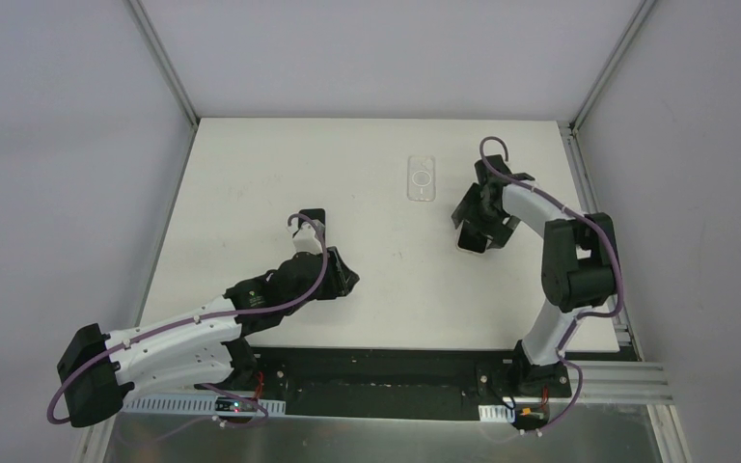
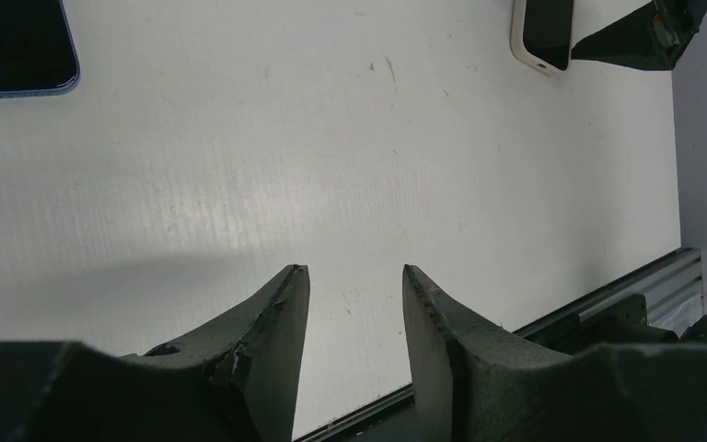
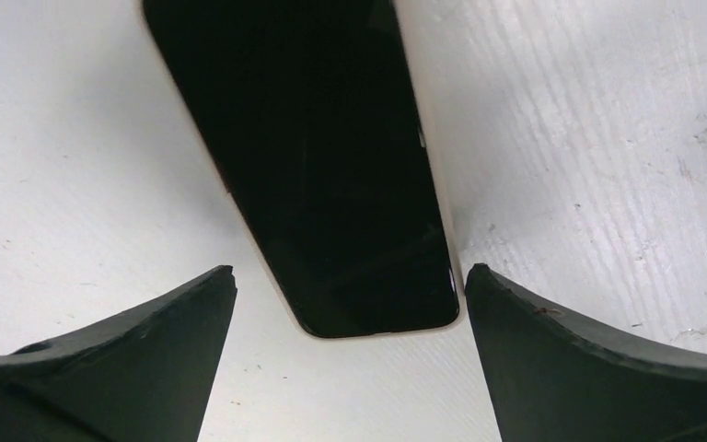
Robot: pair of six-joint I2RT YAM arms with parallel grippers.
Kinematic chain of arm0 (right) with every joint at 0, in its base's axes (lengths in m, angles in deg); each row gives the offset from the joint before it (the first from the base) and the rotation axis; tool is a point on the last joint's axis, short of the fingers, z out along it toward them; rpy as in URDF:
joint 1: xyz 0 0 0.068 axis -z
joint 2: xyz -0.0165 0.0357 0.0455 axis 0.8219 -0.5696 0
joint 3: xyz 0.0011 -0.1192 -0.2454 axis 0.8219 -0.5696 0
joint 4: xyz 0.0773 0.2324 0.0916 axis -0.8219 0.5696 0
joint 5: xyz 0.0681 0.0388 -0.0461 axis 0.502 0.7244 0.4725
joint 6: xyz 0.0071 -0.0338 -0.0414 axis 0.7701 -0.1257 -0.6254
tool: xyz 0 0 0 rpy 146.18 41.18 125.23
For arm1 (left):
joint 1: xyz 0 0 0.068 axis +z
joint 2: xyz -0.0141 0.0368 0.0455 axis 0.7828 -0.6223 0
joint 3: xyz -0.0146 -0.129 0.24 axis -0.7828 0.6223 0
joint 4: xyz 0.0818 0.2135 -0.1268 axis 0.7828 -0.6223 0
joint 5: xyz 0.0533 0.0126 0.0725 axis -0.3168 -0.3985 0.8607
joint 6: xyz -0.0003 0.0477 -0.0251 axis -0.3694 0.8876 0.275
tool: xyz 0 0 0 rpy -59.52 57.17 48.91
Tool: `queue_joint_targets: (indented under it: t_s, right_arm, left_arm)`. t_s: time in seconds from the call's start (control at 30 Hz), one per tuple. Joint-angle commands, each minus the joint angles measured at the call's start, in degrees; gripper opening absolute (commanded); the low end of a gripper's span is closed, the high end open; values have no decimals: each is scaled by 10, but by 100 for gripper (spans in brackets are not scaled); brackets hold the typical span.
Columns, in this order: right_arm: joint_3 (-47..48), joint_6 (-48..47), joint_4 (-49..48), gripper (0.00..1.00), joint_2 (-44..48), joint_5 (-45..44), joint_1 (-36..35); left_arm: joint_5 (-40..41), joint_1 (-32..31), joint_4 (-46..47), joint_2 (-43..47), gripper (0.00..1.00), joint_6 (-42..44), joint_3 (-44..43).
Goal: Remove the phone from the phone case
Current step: Move the phone to the center of the board.
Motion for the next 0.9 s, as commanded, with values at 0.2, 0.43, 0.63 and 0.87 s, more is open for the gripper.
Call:
queue_joint_targets:
  t_s: [0.2,0.43,0.63,0.87]
  right_arm:
    - [62,-29,64,92,-36,-63,-30]
    - [65,-23,75,91,-43,-57,-33]
    - [69,-26,83,89,-49,-63,-40]
    - [67,-27,82,71,-48,-61,-51]
  left_arm:
    - [5,-6,9,14,42,-6,9]
    - [5,-6,10,15,43,-5,9]
    - [4,-6,9,10,43,0,5]
    - [5,-6,9,16,43,-1,6]
